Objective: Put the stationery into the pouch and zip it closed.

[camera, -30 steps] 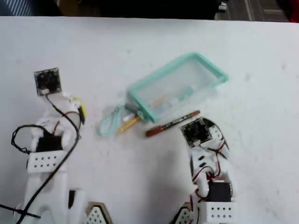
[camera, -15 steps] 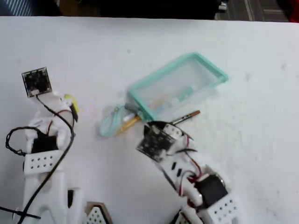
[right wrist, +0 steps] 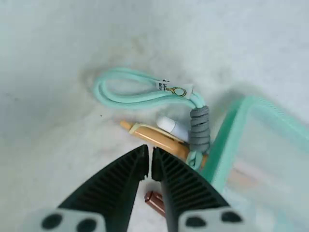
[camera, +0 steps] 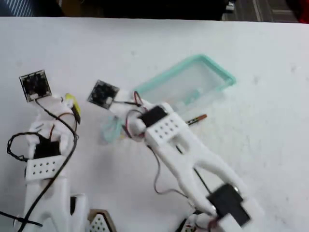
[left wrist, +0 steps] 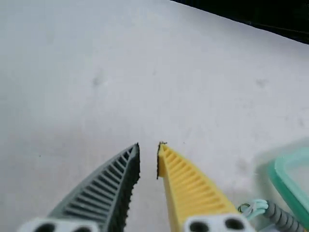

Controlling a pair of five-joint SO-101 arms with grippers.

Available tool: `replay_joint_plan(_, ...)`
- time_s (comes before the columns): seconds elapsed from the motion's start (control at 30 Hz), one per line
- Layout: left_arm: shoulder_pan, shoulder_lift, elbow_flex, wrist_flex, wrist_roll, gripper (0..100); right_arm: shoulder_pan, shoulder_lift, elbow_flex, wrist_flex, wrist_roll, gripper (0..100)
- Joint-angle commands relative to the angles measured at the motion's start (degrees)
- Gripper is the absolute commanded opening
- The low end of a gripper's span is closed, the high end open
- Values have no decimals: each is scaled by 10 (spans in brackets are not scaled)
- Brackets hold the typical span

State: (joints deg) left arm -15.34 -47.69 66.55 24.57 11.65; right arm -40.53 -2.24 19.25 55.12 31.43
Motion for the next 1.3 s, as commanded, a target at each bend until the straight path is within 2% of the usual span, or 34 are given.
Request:
replay_joint_plan(0.0,-5,-1,-6,-15,4,98,29,91,-90,0,28,48)
replay_joint_plan(0.13,-5,-1,-6,-16,4,98,40,156,-127,1,62,125)
replay_joint_plan(0.4,-5,-1,-6,-16,4,98,39,199,-180,1,62,114)
replay_joint_plan(0.73,-5,-1,-9,-16,4,98,37,199,-185,-5,67,195)
replay_joint_plan(1.03,-5,-1,-9,-16,4,98,53,297,-229,-22,67,193)
replay_joint_plan(1.1,-5,-1,-9,-16,4,98,59,302,-236,-22,67,173)
replay_joint_plan(1.27,-5,-1,-9,-16,4,98,66,298,-240,-22,67,12)
